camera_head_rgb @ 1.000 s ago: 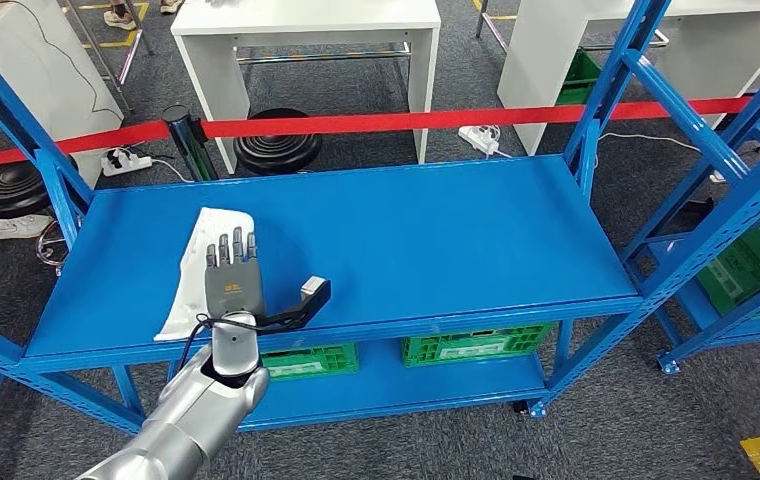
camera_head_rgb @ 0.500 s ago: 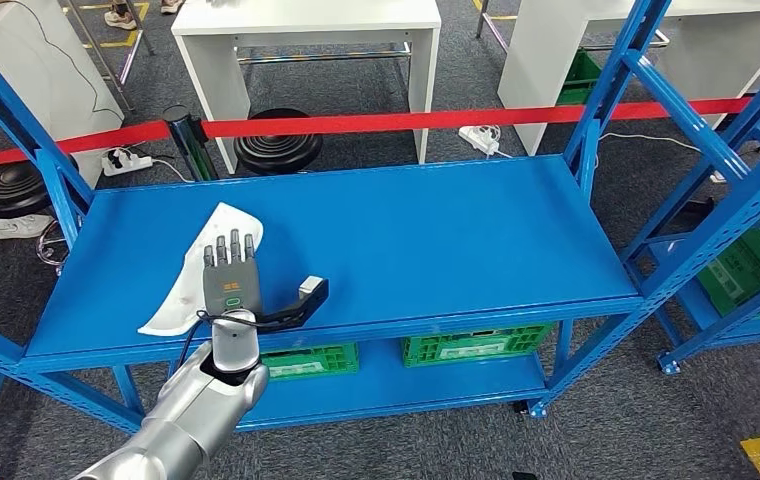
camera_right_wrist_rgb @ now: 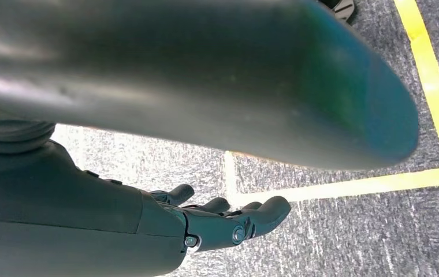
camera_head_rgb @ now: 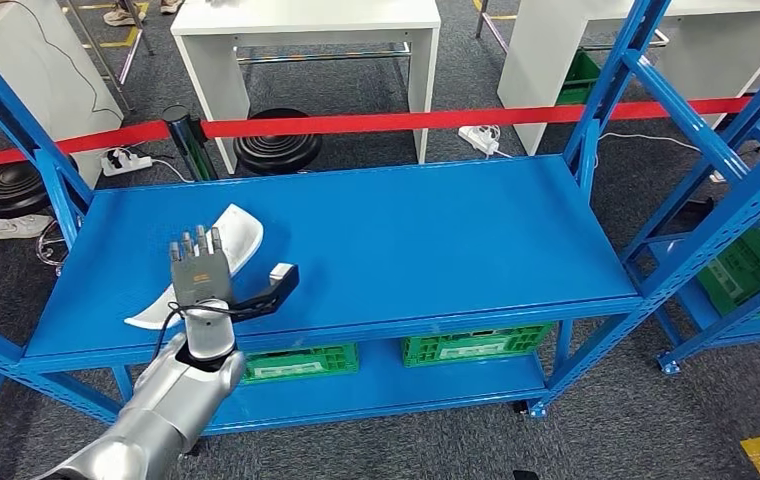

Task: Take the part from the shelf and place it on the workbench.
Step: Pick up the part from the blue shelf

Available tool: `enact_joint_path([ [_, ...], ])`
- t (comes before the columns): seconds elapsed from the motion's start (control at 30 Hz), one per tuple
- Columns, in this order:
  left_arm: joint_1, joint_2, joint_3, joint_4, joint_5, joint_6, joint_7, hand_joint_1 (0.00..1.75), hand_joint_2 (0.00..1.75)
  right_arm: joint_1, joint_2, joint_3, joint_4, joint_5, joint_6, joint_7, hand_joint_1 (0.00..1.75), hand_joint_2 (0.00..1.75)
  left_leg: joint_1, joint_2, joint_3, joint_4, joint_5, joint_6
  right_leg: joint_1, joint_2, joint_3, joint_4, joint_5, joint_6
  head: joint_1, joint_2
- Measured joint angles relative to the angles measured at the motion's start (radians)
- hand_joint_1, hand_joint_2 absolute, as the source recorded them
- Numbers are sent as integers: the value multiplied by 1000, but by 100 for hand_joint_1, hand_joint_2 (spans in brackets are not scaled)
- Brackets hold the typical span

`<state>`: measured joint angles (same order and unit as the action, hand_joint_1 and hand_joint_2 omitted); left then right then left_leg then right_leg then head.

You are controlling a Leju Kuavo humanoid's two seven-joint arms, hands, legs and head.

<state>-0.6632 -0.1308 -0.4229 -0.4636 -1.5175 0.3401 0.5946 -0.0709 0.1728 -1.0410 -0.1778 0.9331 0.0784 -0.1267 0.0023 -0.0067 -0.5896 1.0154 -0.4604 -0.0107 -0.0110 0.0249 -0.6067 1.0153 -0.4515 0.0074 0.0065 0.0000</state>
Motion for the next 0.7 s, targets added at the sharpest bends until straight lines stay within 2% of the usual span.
enact_joint_path([
  [0.27, -7, 29, 37, 22, 0, 0, 0, 0, 175, 0, 0, -8, 0, 1, 18, -6, 0, 0, 0, 0, 0, 0, 0, 0, 0, 0, 0, 0, 0, 0, 0, 0],
  [0.7, -14, 36, 59, 39, 0, 1, -3, 0, 175, 0, 0, -11, 0, 3, 22, -20, 0, 0, 0, 0, 0, 0, 0, 0, 0, 0, 0, 0, 0, 0, 0, 0],
])
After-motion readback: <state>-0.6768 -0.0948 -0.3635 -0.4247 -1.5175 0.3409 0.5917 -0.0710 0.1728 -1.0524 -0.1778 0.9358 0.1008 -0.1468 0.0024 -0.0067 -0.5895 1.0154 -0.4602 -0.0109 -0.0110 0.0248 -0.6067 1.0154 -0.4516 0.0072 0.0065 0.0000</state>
